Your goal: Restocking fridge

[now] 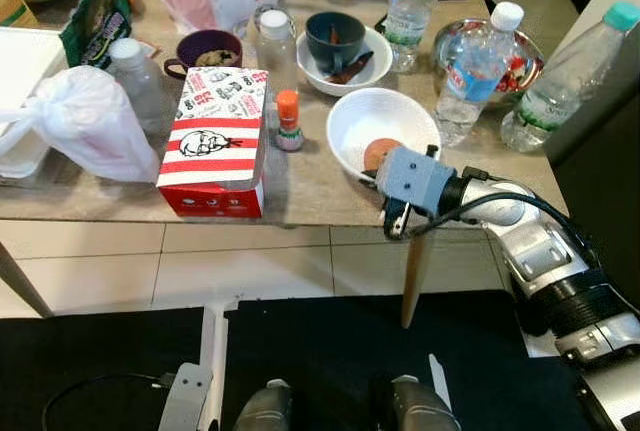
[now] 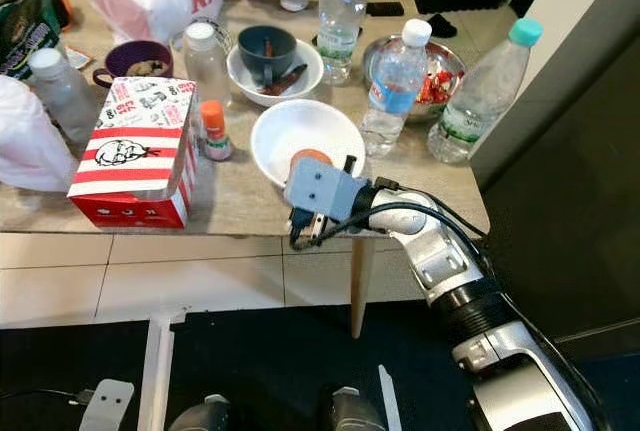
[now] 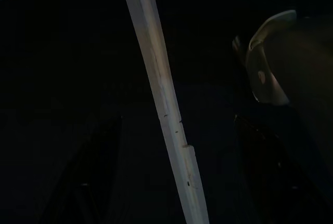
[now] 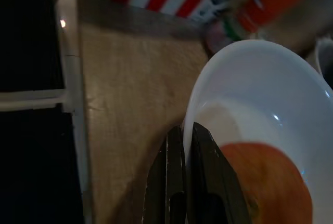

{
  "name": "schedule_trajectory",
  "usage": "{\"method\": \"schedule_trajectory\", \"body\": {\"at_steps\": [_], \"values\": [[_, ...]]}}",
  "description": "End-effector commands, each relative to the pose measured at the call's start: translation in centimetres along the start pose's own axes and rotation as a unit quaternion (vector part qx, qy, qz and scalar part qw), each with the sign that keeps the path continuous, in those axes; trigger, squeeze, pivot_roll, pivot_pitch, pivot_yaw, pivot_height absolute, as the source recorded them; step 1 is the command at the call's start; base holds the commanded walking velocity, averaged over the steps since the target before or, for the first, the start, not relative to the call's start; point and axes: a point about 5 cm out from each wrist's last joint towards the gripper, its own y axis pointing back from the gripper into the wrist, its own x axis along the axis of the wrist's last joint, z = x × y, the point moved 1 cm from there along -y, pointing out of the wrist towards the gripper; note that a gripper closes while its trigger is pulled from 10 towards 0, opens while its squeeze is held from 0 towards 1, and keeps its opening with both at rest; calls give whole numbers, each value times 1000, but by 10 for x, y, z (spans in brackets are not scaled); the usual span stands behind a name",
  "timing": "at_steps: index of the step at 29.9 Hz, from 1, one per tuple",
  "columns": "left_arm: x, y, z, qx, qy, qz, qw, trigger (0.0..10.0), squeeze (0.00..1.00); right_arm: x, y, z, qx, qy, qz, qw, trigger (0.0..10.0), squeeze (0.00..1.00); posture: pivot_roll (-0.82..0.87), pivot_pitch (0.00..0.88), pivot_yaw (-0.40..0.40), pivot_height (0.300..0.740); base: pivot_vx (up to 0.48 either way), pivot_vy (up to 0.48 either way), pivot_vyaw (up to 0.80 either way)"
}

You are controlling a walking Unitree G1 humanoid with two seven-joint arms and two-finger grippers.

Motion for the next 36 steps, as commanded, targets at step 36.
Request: {"method": "schedule_trajectory", "body": {"at_steps": [36], "values": [[-11,2,7,-8,3,-20,1000,10000,0,17,89,-31,39,71,-15,997,10000,0,-98,244,-52,723,0,0,0]]}}
